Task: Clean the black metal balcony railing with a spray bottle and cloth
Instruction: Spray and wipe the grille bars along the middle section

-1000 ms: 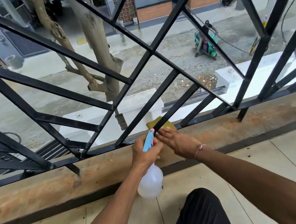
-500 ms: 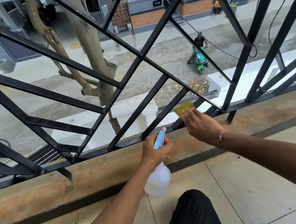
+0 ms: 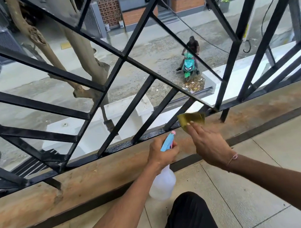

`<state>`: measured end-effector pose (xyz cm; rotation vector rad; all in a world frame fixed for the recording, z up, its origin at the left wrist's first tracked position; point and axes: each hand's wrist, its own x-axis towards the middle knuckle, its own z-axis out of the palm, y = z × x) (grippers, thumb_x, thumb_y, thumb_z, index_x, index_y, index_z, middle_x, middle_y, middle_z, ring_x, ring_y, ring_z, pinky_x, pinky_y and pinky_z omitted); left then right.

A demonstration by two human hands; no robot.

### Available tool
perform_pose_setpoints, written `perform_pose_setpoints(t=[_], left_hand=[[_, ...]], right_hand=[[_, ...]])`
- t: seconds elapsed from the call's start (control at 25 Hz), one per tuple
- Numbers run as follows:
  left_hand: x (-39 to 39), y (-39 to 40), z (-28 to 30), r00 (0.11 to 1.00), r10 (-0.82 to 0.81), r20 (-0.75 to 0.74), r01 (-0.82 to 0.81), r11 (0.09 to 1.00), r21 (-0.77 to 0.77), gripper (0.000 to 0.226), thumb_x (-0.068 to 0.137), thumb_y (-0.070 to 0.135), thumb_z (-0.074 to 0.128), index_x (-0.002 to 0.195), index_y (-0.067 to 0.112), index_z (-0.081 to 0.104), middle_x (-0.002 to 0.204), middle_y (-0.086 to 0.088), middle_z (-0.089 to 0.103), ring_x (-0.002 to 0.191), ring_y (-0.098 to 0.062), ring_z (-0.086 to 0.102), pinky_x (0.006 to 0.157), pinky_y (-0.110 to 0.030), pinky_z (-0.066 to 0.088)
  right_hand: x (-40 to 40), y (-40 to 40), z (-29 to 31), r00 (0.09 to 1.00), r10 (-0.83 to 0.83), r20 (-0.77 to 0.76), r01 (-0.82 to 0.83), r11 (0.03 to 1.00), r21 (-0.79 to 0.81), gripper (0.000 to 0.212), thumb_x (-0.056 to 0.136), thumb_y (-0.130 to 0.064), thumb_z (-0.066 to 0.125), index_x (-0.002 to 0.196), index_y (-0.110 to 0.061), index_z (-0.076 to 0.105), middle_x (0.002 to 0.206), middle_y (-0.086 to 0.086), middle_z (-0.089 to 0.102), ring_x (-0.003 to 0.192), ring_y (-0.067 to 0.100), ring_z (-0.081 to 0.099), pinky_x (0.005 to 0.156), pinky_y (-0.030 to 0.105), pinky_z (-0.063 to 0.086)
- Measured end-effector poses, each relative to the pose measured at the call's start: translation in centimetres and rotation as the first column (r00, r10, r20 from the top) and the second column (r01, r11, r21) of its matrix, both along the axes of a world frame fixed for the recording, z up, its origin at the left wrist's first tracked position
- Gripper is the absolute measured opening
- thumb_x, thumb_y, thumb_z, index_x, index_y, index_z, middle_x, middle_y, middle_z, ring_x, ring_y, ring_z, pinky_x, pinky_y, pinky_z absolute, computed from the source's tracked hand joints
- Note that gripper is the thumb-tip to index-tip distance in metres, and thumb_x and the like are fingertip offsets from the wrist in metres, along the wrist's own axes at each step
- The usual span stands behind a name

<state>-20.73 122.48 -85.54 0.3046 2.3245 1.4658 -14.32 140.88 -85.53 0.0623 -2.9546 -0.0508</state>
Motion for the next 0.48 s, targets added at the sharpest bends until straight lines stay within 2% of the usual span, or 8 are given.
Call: perform_pose_setpoints(t=[0.04,0.08,0.12,0.16,0.2,0.24,0.32,0.48], left_hand=[[0.1,0.5,0.0,1.0,0.002,0.004,-0.002,1.0,-0.009,0.009,0.085,0.014,0.075,0.08,0.014,0.068,0.076,-0.01,0.066,0.064,-0.015,0.064,0.056,-0.028,0.059],[0.2,1.0,0.0,1.0,0.006,0.022,-0.005,1.0,-0.007,0.014,0.085,0.013,0.075,0.076,0.016,0.066,0.072,-0.004,0.063,0.06,-0.01,0.06,0.052,-0.022,0.054],[0.4,1.4,0.0,0.999,0.008,0.043,-0.008,1.0,0.0,0.017,0.085,0.012,0.076,0.074,0.018,0.065,0.07,0.0,0.061,0.056,-0.006,0.058,0.05,-0.018,0.05],[0.6,1.8,0.0,0.998,0.01,0.061,-0.011,1.0,0.01,0.017,0.086,0.012,0.077,0.075,0.018,0.065,0.069,0.002,0.06,0.054,-0.005,0.058,0.049,-0.017,0.049],[0.7,2.3,0.0,0.997,0.016,0.071,-0.017,1.0,0.015,0.016,0.085,0.013,0.079,0.076,0.017,0.067,0.069,0.003,0.06,0.053,-0.004,0.058,0.05,-0.018,0.052],[0.7,2.7,0.0,0.996,0.029,0.081,-0.031,0.999,0.014,0.016,0.084,0.015,0.081,0.076,0.016,0.067,0.068,0.003,0.06,0.054,-0.006,0.059,0.051,-0.022,0.055],[0.8,3.4,0.0,0.992,0.064,0.113,-0.065,0.998,0.001,0.022,0.083,0.02,0.083,0.072,0.016,0.063,0.068,0.002,0.059,0.057,-0.009,0.059,0.053,-0.026,0.057],[0.8,4.1,-0.1,0.989,0.059,0.137,-0.055,0.998,-0.033,0.023,0.082,0.021,0.083,0.076,0.013,0.063,0.07,-0.001,0.059,0.058,-0.01,0.058,0.051,-0.023,0.054]], right_hand=[[0.6,-0.3,-0.4,0.998,-0.062,0.008,0.062,0.978,-0.201,0.052,0.09,-0.003,0.055,0.141,0.0,0.044,0.132,0.024,0.058,0.099,0.034,0.066,0.08,0.045,0.06],[0.8,-0.6,-0.5,0.991,-0.129,0.036,0.132,0.898,-0.42,0.038,0.092,-0.001,0.054,0.13,0.0,0.052,0.116,0.022,0.065,0.087,0.031,0.066,0.072,0.044,0.06],[1.0,-0.7,-0.2,0.977,-0.199,0.075,0.199,0.731,-0.653,0.023,0.095,0.0,0.051,0.117,0.001,0.059,0.101,0.021,0.067,0.08,0.03,0.065,0.066,0.043,0.059],[0.9,-0.7,0.2,0.948,-0.263,0.177,0.292,0.505,-0.812,0.018,0.098,0.0,0.047,0.105,0.002,0.063,0.09,0.02,0.067,0.075,0.028,0.065,0.06,0.039,0.059],[0.9,-0.5,0.5,0.917,-0.282,0.283,0.363,0.291,-0.885,0.022,0.1,0.0,0.043,0.099,0.002,0.065,0.086,0.019,0.067,0.072,0.025,0.066,0.054,0.033,0.057],[0.8,-0.3,0.8,0.893,-0.286,0.349,0.401,0.149,-0.904,0.025,0.101,0.0,0.041,0.099,0.001,0.066,0.088,0.019,0.068,0.072,0.024,0.068,0.052,0.03,0.056],[0.8,0.4,0.9,0.871,-0.323,0.37,0.407,0.055,-0.912,0.025,0.103,-0.002,0.041,0.101,-0.004,0.065,0.096,0.019,0.069,0.082,0.029,0.071,0.06,0.037,0.062],[0.6,1.7,0.2,0.851,-0.447,0.275,0.368,0.136,-0.92,0.024,0.103,-0.006,0.041,0.092,-0.013,0.061,0.092,0.017,0.067,0.082,0.034,0.069,0.07,0.054,0.062]])
